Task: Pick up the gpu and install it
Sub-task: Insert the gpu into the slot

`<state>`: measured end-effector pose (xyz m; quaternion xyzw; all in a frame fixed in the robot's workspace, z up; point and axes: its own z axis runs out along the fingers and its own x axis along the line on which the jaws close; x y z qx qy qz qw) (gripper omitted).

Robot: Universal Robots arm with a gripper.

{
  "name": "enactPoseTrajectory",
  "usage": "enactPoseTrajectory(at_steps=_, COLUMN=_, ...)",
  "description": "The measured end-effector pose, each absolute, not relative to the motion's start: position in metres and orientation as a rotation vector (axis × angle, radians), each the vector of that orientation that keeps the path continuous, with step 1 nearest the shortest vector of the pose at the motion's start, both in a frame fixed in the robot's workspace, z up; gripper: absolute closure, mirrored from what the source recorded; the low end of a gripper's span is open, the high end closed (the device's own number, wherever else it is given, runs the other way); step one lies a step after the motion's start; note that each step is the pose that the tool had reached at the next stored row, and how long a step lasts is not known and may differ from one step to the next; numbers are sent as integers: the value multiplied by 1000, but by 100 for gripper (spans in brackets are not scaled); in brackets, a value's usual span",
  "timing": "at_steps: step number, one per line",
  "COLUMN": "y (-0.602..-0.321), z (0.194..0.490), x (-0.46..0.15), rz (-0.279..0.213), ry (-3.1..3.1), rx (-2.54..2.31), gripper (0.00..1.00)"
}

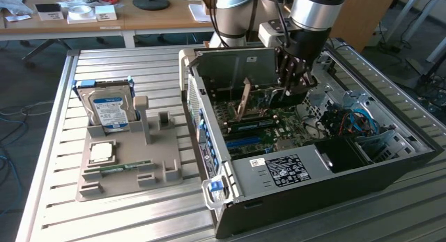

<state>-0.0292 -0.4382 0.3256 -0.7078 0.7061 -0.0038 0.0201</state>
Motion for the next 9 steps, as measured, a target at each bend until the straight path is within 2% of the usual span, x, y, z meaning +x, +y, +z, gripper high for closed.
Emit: enactPoseTrajectory(at_steps=9, y=-438, z=324, x=-29, rz=-12, ry=2191, rx=-2196, gripper=73)
